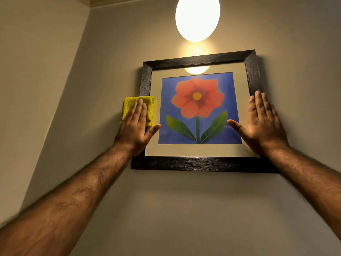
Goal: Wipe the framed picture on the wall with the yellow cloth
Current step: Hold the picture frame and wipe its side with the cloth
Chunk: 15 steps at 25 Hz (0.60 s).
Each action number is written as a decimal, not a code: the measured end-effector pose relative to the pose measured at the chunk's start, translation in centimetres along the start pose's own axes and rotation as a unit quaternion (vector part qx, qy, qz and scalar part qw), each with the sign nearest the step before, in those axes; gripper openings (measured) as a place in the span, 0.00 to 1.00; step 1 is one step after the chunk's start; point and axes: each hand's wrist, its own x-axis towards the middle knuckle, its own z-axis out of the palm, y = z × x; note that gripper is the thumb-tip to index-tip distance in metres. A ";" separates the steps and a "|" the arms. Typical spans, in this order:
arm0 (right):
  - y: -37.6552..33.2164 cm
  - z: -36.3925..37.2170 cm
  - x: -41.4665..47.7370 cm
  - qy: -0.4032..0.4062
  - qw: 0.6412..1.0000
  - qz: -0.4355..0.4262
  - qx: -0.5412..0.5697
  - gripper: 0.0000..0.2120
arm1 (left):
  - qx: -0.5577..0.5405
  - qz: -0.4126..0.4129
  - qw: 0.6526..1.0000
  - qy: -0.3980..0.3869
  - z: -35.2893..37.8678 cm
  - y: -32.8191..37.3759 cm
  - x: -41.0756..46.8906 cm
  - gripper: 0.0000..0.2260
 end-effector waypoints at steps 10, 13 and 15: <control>0.2 0.5 0.0 -0.004 0.999 -0.021 -0.025 0.57 | 0.009 -0.036 0.998 -0.051 -0.1 0.9 0.1 0.50; 0.2 0.8 0.0 0.010 0.999 -0.017 -0.035 0.56 | -0.007 -0.058 0.997 -0.059 -1.4 0.6 6.6 0.53; 0.2 0.9 0.0 0.017 0.999 -0.021 -0.036 0.56 | 0.007 -0.052 0.996 -0.065 -1.8 0.6 8.3 0.51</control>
